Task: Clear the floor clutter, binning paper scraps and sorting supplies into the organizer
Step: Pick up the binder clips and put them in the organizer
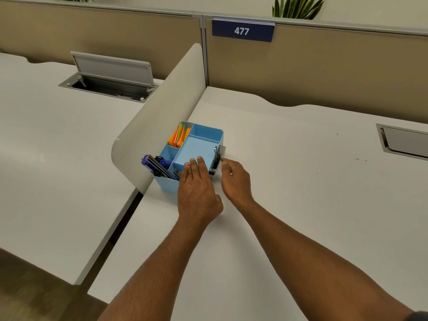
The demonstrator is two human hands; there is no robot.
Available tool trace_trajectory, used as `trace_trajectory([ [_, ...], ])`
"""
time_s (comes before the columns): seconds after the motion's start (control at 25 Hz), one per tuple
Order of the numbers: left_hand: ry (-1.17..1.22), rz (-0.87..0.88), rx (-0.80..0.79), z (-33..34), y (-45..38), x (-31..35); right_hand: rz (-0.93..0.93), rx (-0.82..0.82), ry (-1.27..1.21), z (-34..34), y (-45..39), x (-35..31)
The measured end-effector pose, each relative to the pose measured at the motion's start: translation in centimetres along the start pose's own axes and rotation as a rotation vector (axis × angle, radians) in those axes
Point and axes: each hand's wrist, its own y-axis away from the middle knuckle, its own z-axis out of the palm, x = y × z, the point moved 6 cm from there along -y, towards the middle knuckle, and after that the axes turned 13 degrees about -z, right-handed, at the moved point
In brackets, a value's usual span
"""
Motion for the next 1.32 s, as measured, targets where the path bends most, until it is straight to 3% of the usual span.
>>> trace_trajectory([
  [0.12, -0.022, 0.0, -0.05, 0.1, -0.1, 0.0, 0.0, -0.088, 0.007, 1.1, -0.2, -0.6],
  [0.28, -0.104, 0.01, -0.071, 0.2, -0.3, 0.2, 0.269, -0.091, -0.193, 2.2, 1.1, 1.4],
  [0.4, -0.13, 0.042, -0.056, 0.2, -0.1, 0.3, 0.269, 0.1, -0.358, 2.6, 1.2, 0.7],
  [0.52, -0.117, 0.046, -0.087, 0.6, -0.3, 0.1, 0.074, 0.233, -0.139, 0.7, -0.3, -1.3],
  [0.64, -0.124, 0.077, -0.092, 0.8, -0.3, 0.2, 0.172, 0.122, -0.039, 0.6, -1.5, -0.9],
  [0.76, -0.09, 0.097, -0.053, 0.6, -0.3, -0.1, 0.437, 0.001, -0.303, 2.2, -1.1, 0.8],
  [0.92, -0.053, 0.117, -0.031, 0.3, -0.4, -0.2, 0.636, -0.074, -0.581, 3.1, 0.0, 2.0],
  [1.32, -0.052, 0.126, -0.047, 0.1, -0.4, -0.2, 0.715, 0.037, -0.777, 3.3, 0.4, 2.5],
])
